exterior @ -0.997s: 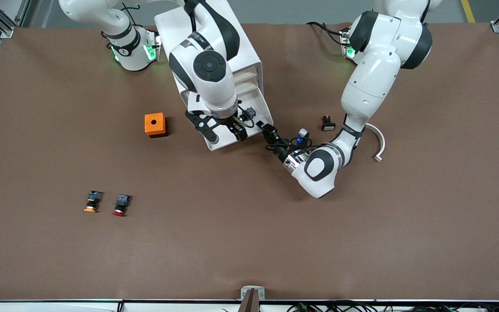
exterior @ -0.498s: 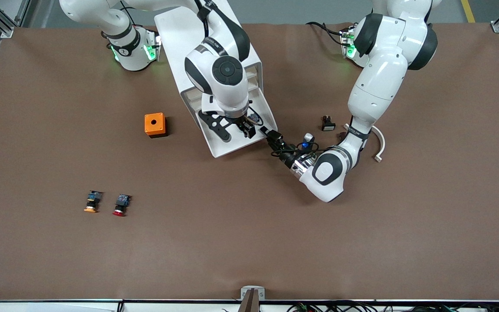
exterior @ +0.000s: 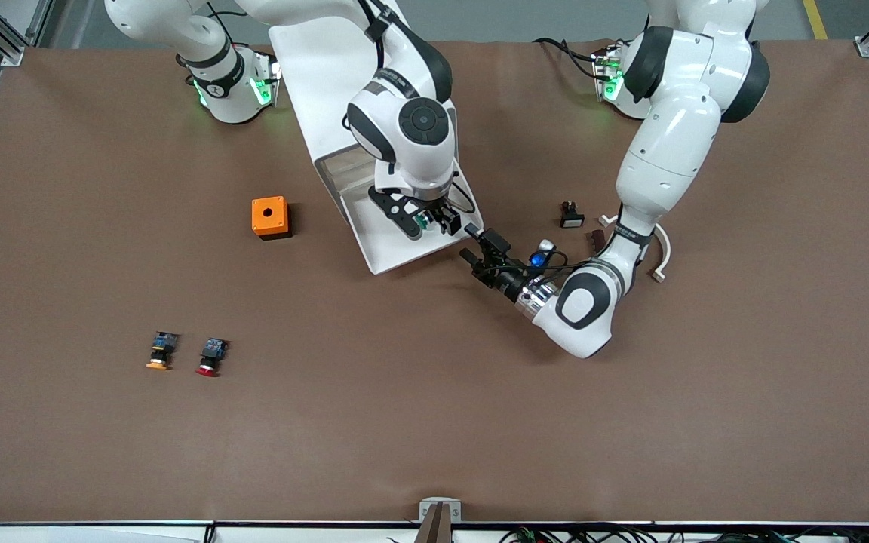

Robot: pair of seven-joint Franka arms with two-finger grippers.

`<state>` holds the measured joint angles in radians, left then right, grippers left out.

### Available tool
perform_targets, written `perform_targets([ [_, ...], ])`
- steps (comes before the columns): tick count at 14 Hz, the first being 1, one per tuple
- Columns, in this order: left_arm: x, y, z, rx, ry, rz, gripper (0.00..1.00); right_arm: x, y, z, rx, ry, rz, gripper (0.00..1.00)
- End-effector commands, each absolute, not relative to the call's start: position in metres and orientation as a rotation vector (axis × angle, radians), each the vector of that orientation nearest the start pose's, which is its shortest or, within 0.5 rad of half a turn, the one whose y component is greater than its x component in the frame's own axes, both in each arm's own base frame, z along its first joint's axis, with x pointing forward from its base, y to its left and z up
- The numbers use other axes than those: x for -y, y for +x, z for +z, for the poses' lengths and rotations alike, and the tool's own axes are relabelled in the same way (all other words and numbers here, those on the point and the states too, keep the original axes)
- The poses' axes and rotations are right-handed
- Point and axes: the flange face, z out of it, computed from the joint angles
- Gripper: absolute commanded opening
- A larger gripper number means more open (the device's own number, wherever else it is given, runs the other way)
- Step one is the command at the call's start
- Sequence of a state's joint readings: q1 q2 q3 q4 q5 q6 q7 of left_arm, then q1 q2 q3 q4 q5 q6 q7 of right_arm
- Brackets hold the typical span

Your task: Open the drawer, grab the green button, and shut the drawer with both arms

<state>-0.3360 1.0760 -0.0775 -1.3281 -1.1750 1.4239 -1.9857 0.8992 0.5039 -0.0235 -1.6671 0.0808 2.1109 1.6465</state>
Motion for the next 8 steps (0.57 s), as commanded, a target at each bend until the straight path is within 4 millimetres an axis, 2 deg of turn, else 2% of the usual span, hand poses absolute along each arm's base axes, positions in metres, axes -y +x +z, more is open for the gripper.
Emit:
perform_targets([
  [1,0.35,0.582,0.127,-2.073,1.363,-2.24,0.99,-0.524,0.42,0.304,-1.291,-2.91,0.098,1.0],
  [4,0.338,0.606,0.144,-1.895,1.496,-2.09,0.99,-0.53,0.413,0.292,-1.294,-2.921,0.101,1.0],
  [7,0.324,0.619,0.15,-1.682,1.64,-1.926,0.99,-0.533,0.409,0.28,-1.315,-2.931,0.106,1.0],
  [8,0.318,0.629,0.163,-1.6,1.7,-1.843,0.99,-0.533,0.409,0.276,-1.32,-2.93,0.108,1.0],
])
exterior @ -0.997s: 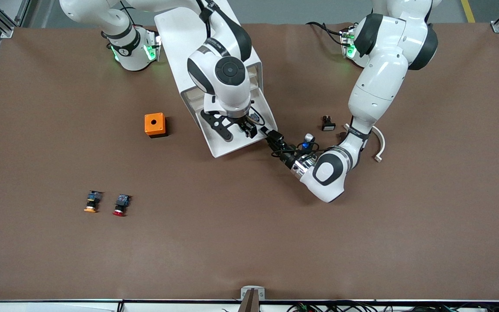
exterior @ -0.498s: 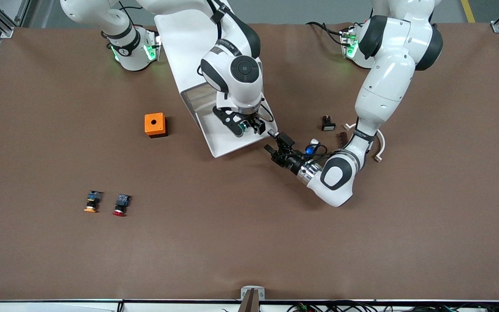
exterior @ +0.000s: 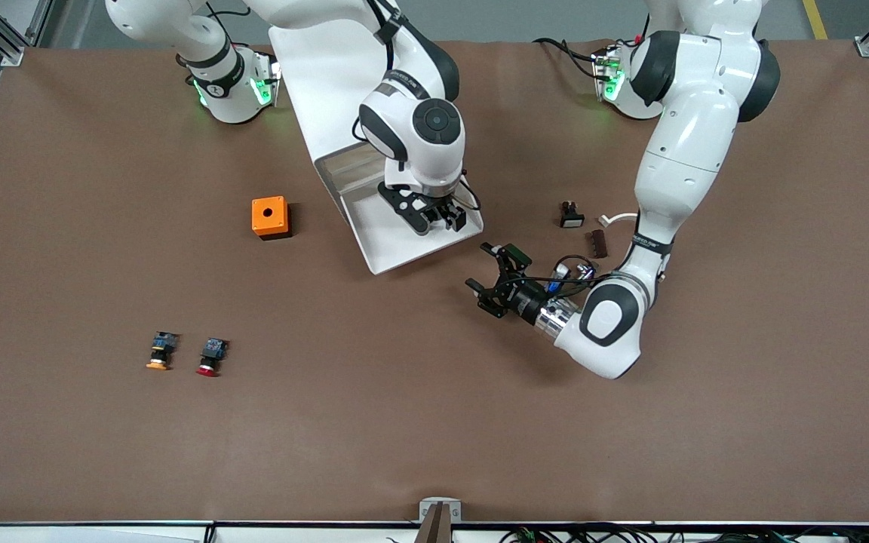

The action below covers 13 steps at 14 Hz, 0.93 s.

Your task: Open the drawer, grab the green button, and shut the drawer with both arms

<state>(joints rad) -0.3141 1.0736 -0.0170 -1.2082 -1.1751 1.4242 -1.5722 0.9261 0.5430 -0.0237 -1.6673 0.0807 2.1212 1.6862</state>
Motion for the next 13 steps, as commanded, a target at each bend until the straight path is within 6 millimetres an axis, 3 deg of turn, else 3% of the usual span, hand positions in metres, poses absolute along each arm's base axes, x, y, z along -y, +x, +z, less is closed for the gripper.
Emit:
perform_targets([
  [1,0.317,0.631,0.167,-1.501,1.76,-1.777,0.99,-0.535,0.408,0.271,-1.318,-2.932,0.109,0.98],
  [4,0.302,0.648,0.199,-1.253,1.988,-1.481,0.99,-0.54,0.406,0.267,-1.315,-2.917,0.121,0.77],
  [6,0.291,0.659,0.222,-1.097,2.167,-1.245,0.99,-0.542,0.402,0.266,-1.3,-2.93,0.125,0.49],
  [8,0.282,0.668,0.241,-1.001,2.316,-1.051,0.99,-0.541,0.401,0.264,-1.31,-2.93,0.145,0.15],
  [9,0.281,0.671,0.253,-0.955,2.418,-0.935,0.99,-0.541,0.401,0.265,-1.318,-2.922,0.167,0.06],
  [11,0.276,0.68,0.267,-0.933,2.539,-0.761,0.99,-0.537,0.411,0.271,-1.327,-2.904,0.172,0.03],
  [13,0.282,0.683,0.286,-0.901,2.646,-0.608,0.99,-0.523,0.436,0.292,-1.279,-2.932,0.196,0.03],
])
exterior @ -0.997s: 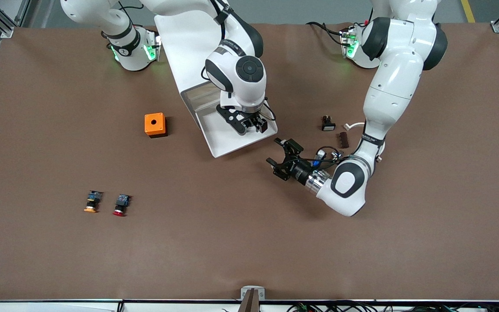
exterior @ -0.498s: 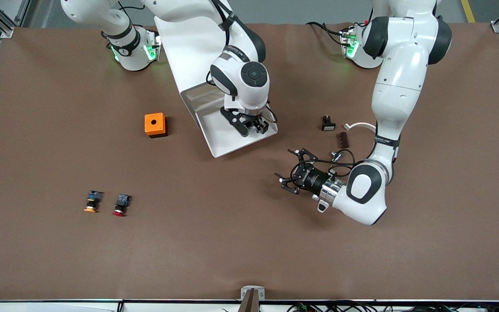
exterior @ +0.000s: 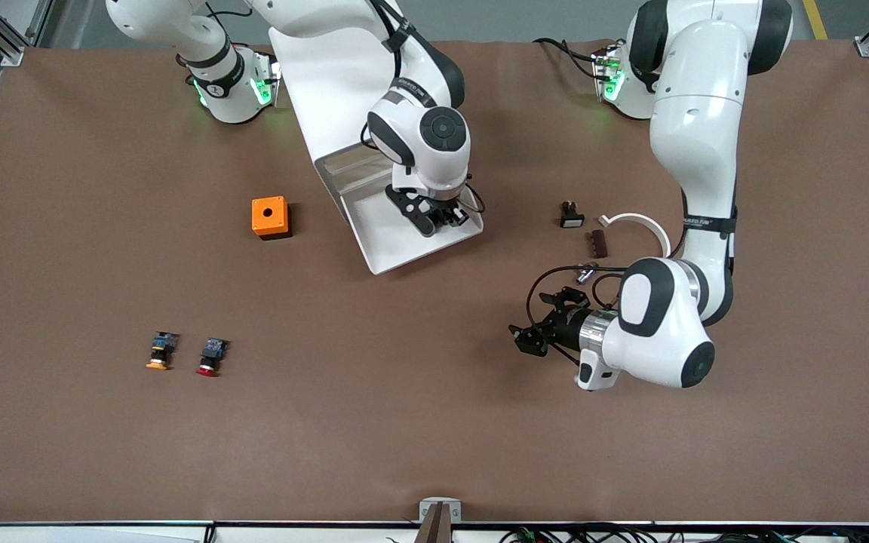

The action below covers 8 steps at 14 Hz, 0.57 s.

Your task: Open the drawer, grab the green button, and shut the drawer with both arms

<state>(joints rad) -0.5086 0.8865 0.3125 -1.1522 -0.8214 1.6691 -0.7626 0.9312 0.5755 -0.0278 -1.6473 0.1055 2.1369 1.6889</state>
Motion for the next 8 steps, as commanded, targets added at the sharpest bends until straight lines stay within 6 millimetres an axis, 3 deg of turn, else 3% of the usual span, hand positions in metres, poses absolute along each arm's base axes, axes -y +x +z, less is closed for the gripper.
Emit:
perform_targets([
  [1,0.286,0.682,0.288,1.03,-3.16,0.64,0.99,-0.514,0.452,0.308,-1.205,-2.972,0.225,0.02],
  [4,0.312,0.677,0.297,0.893,-3.149,0.396,0.99,-0.469,0.507,0.351,-1.022,-3.017,0.266,0.01],
  [6,0.329,0.674,0.289,0.822,-3.14,0.239,0.99,-0.426,0.54,0.371,-0.911,-3.019,0.256,0.01],
  [8,0.344,0.664,0.275,0.832,-3.101,0.163,0.99,-0.377,0.569,0.37,-0.768,-3.057,0.29,0.01],
])
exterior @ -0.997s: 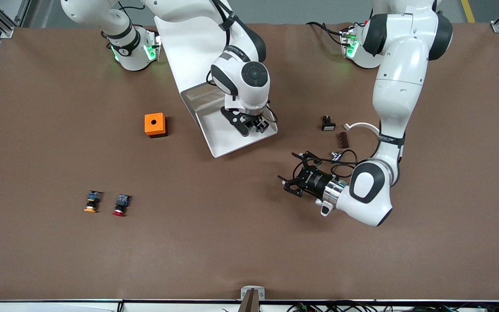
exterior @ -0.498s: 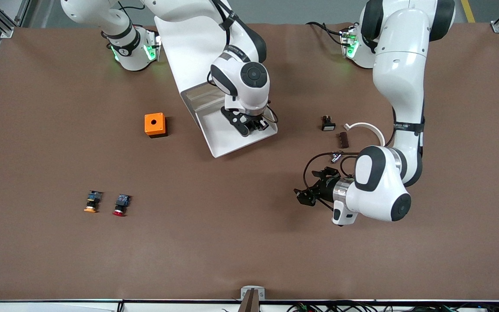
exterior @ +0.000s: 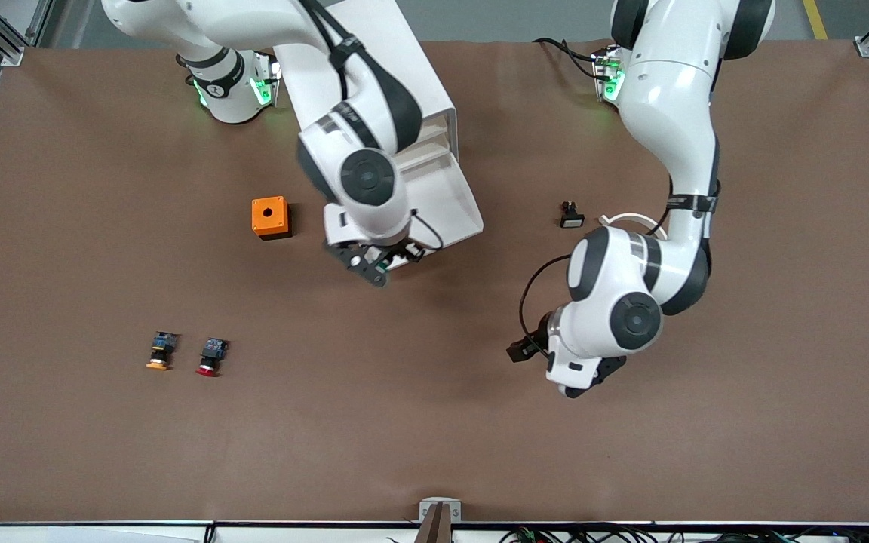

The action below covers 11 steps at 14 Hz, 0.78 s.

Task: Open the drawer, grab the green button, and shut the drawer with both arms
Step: 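Carry the button toward the red button while the left gripper closes the drawer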

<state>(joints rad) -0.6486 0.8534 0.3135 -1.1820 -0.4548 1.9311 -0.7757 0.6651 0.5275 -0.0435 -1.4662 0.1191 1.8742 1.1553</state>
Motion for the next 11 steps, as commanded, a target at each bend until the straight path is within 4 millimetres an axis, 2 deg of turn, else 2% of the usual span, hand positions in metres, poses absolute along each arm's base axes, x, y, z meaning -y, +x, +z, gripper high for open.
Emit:
perform_targets([
  [1,0.351,0.661,0.272,0.863,-3.073,0.126,0.99,-0.352,0.584,0.366,-0.667,-3.07,0.299,0.01],
  [2,0.356,0.659,0.272,0.879,-3.065,0.121,0.99,-0.333,0.597,0.363,-0.593,-3.072,0.289,0.01],
  [5,0.394,0.636,0.265,0.828,-3.053,0.117,0.99,-0.276,0.624,0.341,-0.416,-3.071,0.218,0.01],
  [8,0.43,0.609,0.257,0.767,-3.045,0.112,0.99,-0.218,0.64,0.3,-0.265,-3.09,0.157,0.01],
  [10,0.458,0.588,0.254,0.75,-3.042,0.115,0.99,-0.185,0.648,0.268,-0.219,-3.107,0.1,0.02],
  [11,0.472,0.576,0.251,0.724,-3.043,0.119,0.99,-0.177,0.652,0.256,-0.198,-3.112,0.087,0.02],
])
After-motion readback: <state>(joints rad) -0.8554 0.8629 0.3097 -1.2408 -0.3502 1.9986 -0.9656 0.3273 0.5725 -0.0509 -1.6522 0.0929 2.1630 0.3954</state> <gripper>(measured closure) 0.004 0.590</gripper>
